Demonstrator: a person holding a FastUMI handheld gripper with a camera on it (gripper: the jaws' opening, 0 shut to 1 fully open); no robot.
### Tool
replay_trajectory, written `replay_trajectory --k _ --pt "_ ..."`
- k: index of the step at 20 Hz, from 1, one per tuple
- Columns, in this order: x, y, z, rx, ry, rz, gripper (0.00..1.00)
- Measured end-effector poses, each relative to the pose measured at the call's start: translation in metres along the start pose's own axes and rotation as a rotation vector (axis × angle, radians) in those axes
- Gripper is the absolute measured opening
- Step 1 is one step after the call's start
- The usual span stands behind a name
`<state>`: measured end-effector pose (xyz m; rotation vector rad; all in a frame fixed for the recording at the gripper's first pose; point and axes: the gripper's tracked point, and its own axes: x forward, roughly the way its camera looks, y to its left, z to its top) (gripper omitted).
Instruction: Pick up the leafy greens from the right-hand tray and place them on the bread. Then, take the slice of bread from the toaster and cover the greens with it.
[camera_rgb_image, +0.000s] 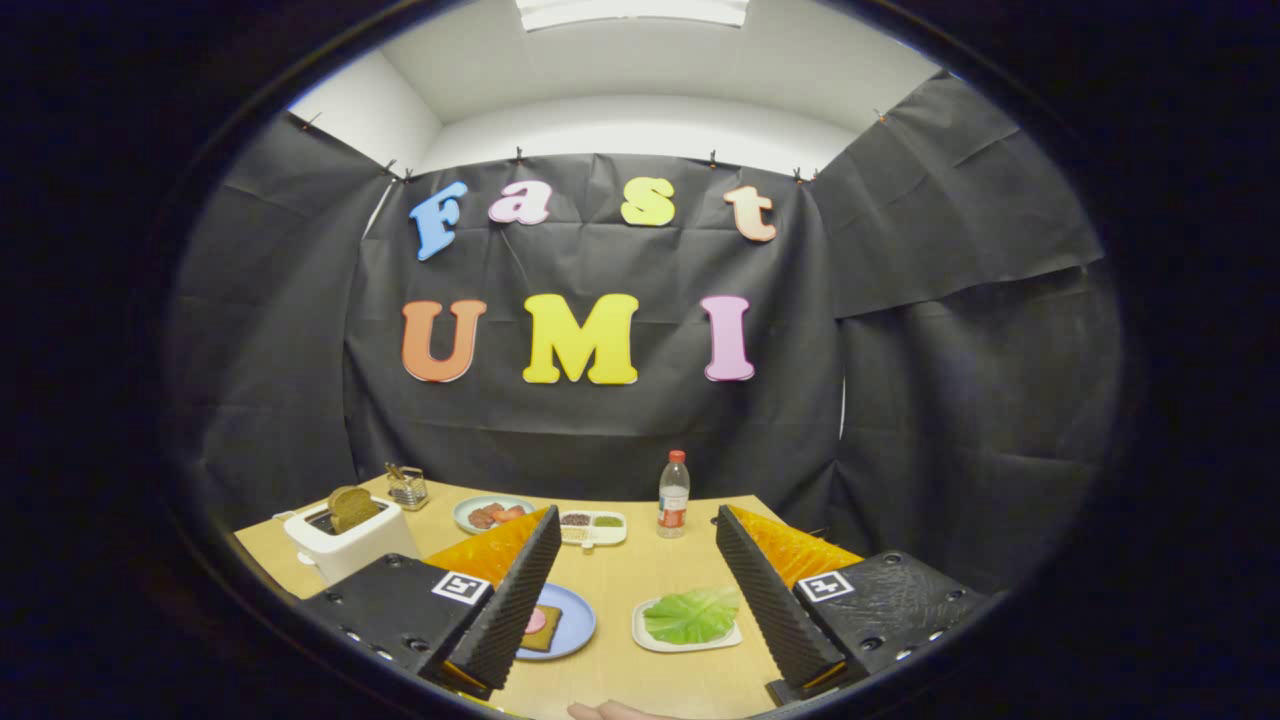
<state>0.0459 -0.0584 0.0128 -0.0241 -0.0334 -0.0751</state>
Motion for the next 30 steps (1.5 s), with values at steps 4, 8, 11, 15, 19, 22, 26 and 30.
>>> replay_trajectory --k 4,8,11,15,19,22,26,30 --pt "0.035 -0.032 -0.014 0.002 0.046 -0.043 0.95" --pt "0.08 -0.059 -0.044 0.005 0.136 -0.068 0.96" --pt "0.115 -0.071 -0.072 0.0 0.204 -0.061 0.95" --pt "0.156 -0.089 -0.132 -0.011 0.367 -0.071 0.96" --pt "0.186 -0.097 -0.191 -0.002 0.525 -0.053 0.96" --pt "0.202 -0.103 -0.222 0.009 0.606 -0.057 0.96" --pt "0.214 -0.111 -0.261 0.024 0.724 -0.074 0.96" --pt "0.218 -0.108 -0.281 0.066 0.791 -0.068 0.96"
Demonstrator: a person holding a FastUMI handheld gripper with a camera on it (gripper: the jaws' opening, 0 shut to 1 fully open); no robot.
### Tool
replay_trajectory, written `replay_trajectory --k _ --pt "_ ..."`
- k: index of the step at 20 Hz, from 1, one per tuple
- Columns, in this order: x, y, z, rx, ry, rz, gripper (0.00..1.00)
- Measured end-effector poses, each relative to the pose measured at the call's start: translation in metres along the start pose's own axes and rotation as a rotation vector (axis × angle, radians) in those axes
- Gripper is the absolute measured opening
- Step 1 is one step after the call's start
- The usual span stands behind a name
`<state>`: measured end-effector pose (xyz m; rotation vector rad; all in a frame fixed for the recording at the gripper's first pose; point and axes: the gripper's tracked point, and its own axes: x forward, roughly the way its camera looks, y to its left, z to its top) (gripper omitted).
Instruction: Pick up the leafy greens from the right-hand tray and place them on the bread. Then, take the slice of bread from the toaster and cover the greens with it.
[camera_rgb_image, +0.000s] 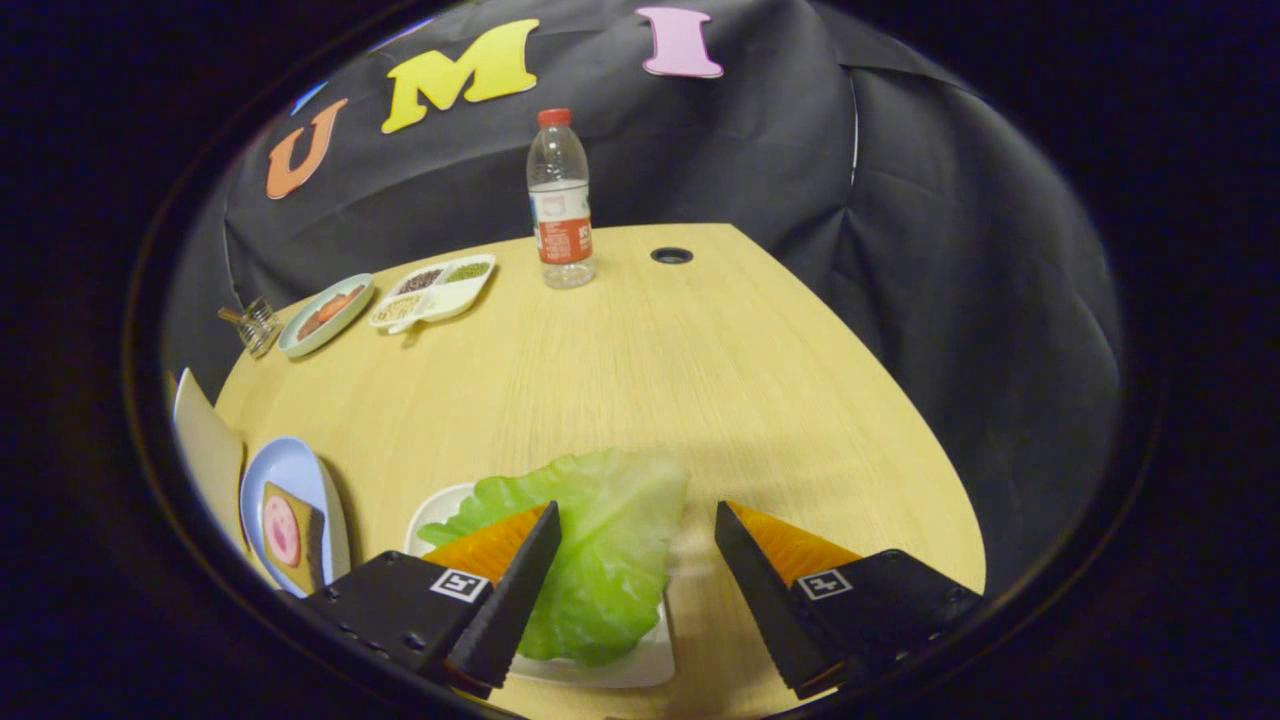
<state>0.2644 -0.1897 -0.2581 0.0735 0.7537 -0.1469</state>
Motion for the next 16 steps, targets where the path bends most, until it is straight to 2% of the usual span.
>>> replay_trajectory --k 1,5,6,8,10,11,16 --pt "0.0 0.003 0.002 0.0 -0.004 0.011 0.9" --pt "-0.003 0.002 0.004 -0.035 -0.003 -0.022 0.45" --pt "-0.002 -0.001 0.002 -0.04 0.004 -0.044 0.42" --pt "-0.007 -0.003 0.003 -0.026 0.002 -0.047 0.13" --pt "-0.014 -0.005 0.004 -0.015 -0.007 -0.044 0.11" --pt "-0.017 -0.007 0.003 -0.011 -0.014 -0.05 0.0" --pt "-0.056 -0.006 0.015 -0.028 -0.091 -0.055 0.0"
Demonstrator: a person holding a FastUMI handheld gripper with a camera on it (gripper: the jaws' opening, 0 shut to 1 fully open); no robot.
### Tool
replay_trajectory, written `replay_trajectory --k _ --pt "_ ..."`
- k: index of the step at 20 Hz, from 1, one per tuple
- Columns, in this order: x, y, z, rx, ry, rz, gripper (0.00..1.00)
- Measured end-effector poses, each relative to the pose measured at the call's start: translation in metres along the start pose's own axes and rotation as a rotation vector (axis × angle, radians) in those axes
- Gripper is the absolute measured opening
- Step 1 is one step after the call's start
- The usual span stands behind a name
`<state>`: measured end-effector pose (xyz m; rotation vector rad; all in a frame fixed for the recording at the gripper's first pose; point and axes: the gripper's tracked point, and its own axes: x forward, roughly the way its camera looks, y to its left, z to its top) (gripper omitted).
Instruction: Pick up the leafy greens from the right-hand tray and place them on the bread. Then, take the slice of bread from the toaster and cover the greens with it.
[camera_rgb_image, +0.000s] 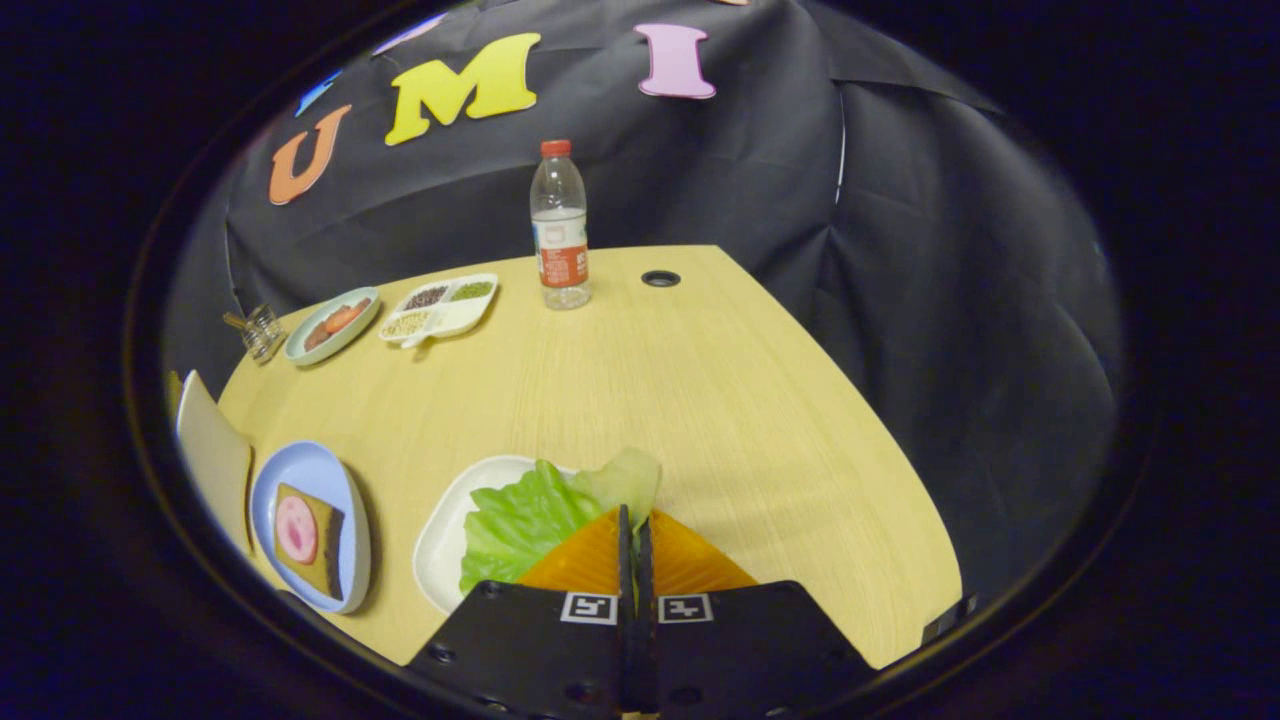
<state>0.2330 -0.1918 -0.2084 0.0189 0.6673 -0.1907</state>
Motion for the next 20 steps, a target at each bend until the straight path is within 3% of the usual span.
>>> replay_trajectory --k 3,10,20 --pt "-0.014 -0.003 0.007 -0.015 -0.024 -0.004 0.0" --pt "0.012 -0.015 -0.014 0.0 0.042 -0.004 0.0" --pt "0.009 -0.024 -0.021 0.009 0.039 0.002 0.05"
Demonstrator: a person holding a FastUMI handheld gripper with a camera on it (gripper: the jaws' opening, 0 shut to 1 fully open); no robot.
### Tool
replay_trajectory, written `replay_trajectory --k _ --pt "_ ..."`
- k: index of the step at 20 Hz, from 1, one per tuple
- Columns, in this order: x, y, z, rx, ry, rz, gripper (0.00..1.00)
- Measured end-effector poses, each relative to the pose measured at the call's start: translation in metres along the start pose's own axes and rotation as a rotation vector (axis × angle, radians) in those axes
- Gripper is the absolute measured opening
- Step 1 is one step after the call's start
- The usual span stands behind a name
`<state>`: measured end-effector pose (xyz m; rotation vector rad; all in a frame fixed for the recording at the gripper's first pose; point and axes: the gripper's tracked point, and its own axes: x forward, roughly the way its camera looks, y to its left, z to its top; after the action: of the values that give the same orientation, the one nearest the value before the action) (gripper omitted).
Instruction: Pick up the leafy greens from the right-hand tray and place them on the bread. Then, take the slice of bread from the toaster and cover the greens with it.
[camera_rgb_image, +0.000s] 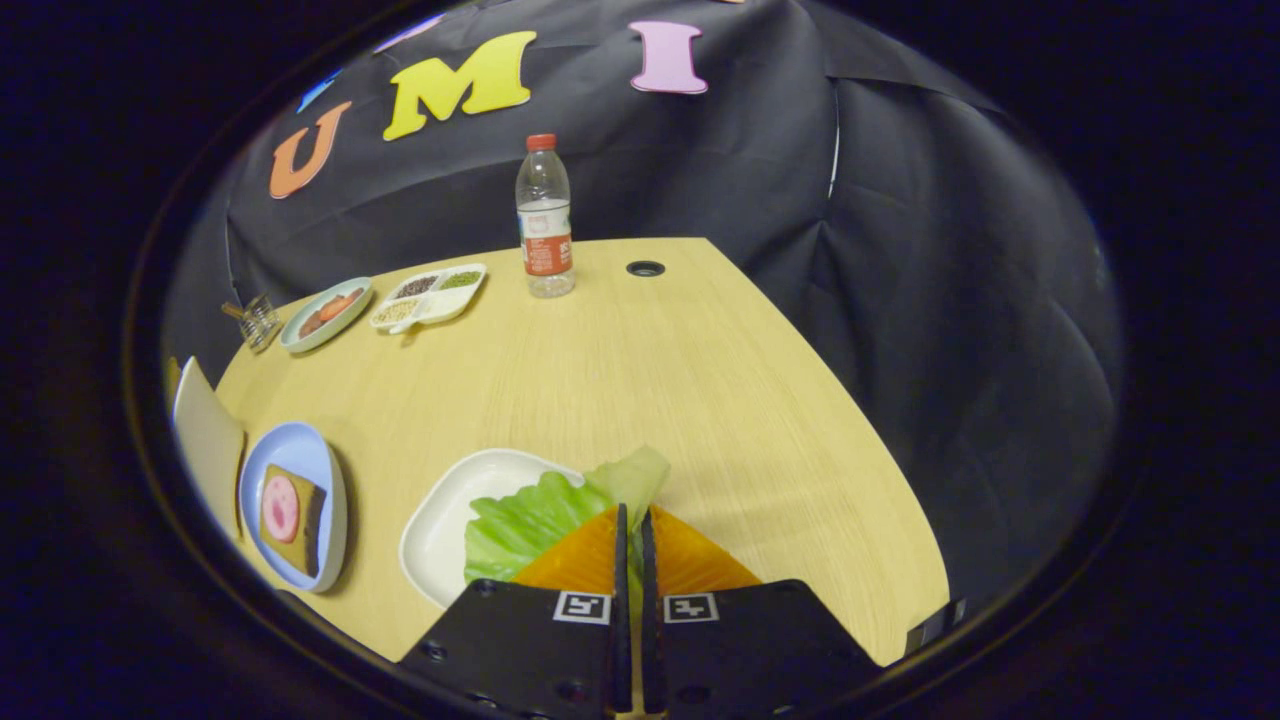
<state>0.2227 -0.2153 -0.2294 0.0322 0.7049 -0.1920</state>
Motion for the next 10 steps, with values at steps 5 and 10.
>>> replay_trajectory --k 5,10 --pt "-0.038 0.027 0.021 -0.012 -0.101 0.038 0.0" --pt "-0.09 0.079 0.044 -0.086 -0.199 0.053 0.0"
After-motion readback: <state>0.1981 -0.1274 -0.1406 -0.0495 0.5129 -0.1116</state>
